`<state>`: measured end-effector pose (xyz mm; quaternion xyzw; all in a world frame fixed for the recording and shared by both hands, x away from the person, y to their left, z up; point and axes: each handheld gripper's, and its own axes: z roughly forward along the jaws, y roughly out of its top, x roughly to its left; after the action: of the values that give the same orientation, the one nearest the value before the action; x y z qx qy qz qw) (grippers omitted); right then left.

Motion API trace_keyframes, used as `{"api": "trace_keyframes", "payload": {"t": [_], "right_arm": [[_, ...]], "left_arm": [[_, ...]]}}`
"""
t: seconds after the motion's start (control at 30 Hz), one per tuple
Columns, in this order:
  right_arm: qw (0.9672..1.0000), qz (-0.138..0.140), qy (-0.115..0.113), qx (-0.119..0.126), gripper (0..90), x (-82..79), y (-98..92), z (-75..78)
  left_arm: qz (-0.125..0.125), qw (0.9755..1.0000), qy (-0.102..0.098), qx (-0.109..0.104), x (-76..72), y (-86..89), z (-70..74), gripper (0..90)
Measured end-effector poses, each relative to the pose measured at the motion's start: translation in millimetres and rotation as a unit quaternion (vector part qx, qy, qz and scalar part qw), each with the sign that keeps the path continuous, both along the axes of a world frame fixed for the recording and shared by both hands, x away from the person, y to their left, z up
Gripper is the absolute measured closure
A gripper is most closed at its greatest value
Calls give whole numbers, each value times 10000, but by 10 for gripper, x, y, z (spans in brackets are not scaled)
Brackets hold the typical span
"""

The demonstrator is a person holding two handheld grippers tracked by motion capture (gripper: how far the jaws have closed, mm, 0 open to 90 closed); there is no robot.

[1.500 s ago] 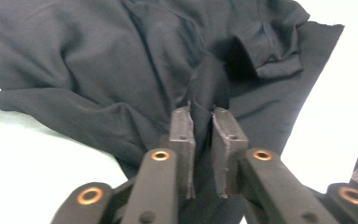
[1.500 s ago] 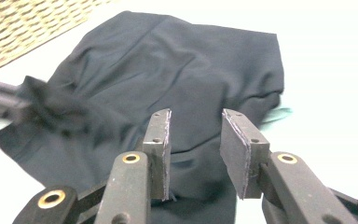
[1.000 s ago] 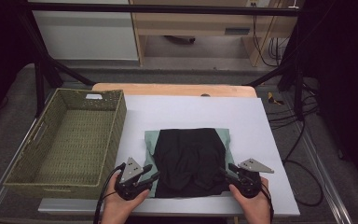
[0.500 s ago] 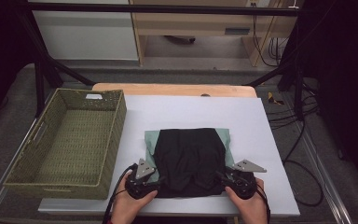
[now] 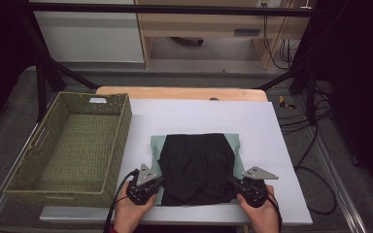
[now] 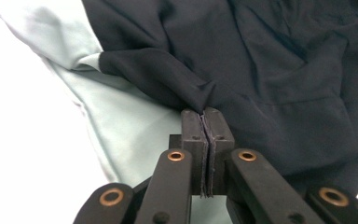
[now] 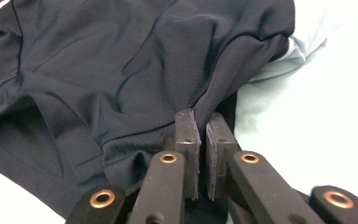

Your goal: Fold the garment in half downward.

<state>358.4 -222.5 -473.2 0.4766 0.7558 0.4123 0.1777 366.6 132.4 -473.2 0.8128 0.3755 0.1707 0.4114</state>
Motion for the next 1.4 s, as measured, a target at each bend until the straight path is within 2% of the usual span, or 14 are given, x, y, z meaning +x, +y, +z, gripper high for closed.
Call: {"api": "trace_keyframes", "payload": {"t": [0.13,0.27,0.53,0.6,0.77,0.87,0.93,1.03,1.13,1.27,1.3,1.33,1.4], "right_arm": [[9999,20,-27,108,860,-1,-31,16],[9999,62,-90,105,860,-40,-20,46],[9999,47,-44,154,829,-27,-59,34],[9998,6,-49,182,776,-43,-64,48],[9995,-89,-222,194,617,-72,-79,87],[9995,-132,-242,153,548,-79,-72,86],[9997,-112,-185,110,518,-78,-55,66],[9999,-54,-60,61,495,-65,-30,36],[9999,-36,52,-101,553,-55,-17,5],[9997,10,180,-160,740,-55,-29,-9],[9997,10,180,-160,740,-55,-29,-9],[9995,57,245,-178,836,-56,-31,-12],[9995,100,252,-165,876,-60,-35,-3]], "left_arm": [[81,10000,-47,10,-34,96,28,891],[173,9998,-70,-43,-44,158,39,891],[160,9998,-82,51,-56,111,3,875],[217,9996,-159,9,-76,111,30,828],[262,9992,-292,-81,-136,71,118,665],[237,9991,-343,43,-167,21,114,589],[220,9992,-286,144,-162,0,76,551],[191,9996,-114,185,-143,-13,8,536],[85,9995,-21,312,-142,-45,-44,572],[20,9993,41,377,-147,-61,-77,690],[14,9994,45,337,-151,-67,-91,690],[-21,9995,63,310,-157,-69,-90,746],[-35,9993,27,384,-169,-77,-75,816]]}}
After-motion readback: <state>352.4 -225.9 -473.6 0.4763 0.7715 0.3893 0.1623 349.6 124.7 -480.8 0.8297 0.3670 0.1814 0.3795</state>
